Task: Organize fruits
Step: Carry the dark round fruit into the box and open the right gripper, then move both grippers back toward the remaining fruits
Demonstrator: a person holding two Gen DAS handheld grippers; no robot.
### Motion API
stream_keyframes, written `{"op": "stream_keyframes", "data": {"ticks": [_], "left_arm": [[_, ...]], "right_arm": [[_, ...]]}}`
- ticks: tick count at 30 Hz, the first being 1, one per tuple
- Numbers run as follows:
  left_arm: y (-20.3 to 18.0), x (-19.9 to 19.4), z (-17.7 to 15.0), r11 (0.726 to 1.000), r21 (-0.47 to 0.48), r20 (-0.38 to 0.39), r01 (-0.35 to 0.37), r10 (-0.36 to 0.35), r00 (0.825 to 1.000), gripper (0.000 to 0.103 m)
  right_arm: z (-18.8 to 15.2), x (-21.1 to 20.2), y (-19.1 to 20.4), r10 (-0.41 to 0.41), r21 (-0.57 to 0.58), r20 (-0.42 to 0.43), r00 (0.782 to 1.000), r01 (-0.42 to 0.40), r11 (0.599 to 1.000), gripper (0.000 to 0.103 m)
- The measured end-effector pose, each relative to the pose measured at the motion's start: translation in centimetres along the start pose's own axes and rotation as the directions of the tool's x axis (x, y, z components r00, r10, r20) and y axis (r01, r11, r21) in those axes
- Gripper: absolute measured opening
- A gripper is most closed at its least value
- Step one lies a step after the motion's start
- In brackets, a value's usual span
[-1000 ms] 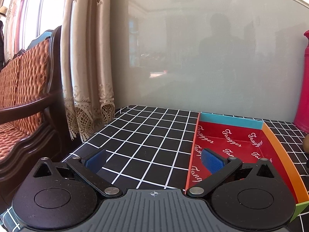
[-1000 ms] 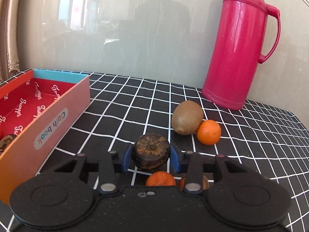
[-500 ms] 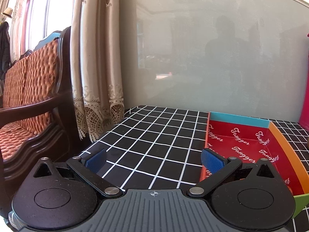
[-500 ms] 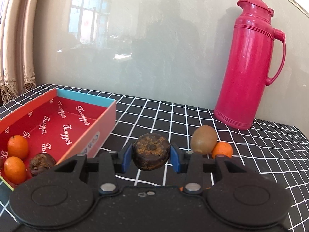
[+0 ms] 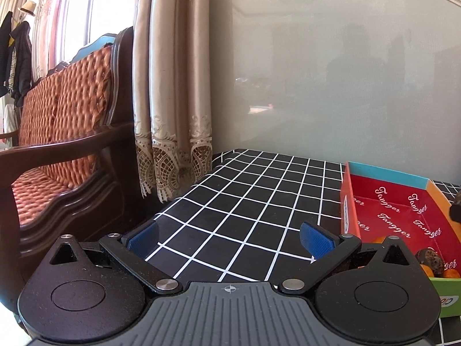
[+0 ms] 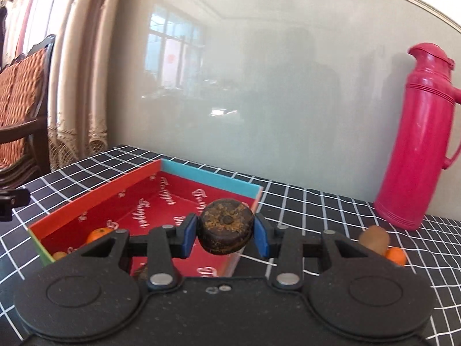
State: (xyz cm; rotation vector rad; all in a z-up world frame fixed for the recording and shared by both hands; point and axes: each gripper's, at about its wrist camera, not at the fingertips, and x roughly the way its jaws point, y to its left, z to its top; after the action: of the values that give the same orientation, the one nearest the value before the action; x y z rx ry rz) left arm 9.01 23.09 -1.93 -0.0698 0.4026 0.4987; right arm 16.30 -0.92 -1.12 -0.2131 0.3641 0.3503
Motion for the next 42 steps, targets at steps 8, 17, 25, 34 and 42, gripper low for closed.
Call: {"op": "stream_keyframes", "data": {"ticks": [8,17,25,34,42], "left_arm": [[1.1,0.4,-0.1,1.000,-0.013,-0.018,-0.016,0.015,1.000,0.103],[1.2,0.7,-0.1,1.000,-0.010,-0.024,-0.014,0.014,1.000,0.103],[0.6,0.3,0.0,1.000,-0.015,-0.012,-0.004,0.004,1.000,0.103],[-1.2,-0.7,0.5,0.999,-0.023,0.020,0.040,-0.040,0.999,0.103],[-4.5,-1.8,1.0,0.992,-0.016,0.050,0.121,-0.120,0.991,0.103]], "right_arm": [[-0.2,0.7,1.9,0.010,-0.006,-0.023,1.000,-0.010,1.000,0.040],[-0.7,1.2,2.2,-0.008,-0.028,-0.050,0.999,0.007,1.000,0.048],[0.0,-0.1,-0.5,-0.058,0.054,0.015,0.998,0.057,0.997,0.050],[-0.2,-2.8,-9.2,-0.221,0.332,0.061,0.973,0.189,0.924,0.065],[-1.3,-5.5,-14.9,-0.344,0.410,0.063,0.937,0.290,0.865,0.075]]}}
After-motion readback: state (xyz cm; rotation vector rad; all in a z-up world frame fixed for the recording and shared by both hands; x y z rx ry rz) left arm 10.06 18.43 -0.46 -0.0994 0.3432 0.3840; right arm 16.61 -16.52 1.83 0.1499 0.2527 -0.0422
